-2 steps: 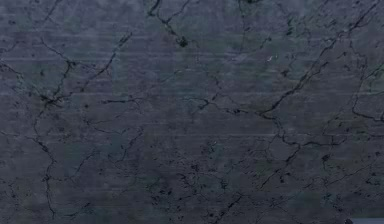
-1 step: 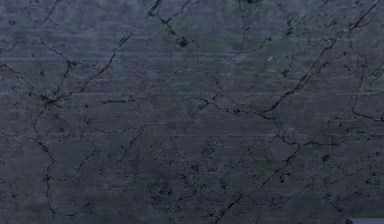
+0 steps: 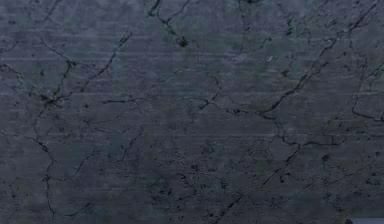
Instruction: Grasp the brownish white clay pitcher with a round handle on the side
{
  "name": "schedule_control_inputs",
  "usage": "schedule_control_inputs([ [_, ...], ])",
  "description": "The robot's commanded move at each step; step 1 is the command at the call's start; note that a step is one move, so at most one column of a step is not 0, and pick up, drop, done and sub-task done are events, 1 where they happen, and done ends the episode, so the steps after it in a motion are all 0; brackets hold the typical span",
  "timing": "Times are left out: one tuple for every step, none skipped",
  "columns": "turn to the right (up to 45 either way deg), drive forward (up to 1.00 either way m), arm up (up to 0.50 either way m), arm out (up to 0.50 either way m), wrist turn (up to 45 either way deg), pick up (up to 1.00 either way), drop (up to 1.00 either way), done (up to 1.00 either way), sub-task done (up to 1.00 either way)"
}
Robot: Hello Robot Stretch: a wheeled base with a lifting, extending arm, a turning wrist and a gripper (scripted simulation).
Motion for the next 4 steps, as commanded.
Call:
schedule_control_inputs([
  [0.0, 0.00, 0.00, 0.00, 45.0, 0.00, 0.00, 0.00, 0.00],
  [0.0, 0.00, 0.00, 0.00, 3.0, 0.00, 0.00, 0.00, 0.00],
  [0.0, 0.00, 0.00, 0.00, 0.0, 1.00, 0.00, 0.00, 0.00],
  [0.0, 0.00, 0.00, 0.00, 0.0, 0.00, 0.00, 1.00, 0.00],
])
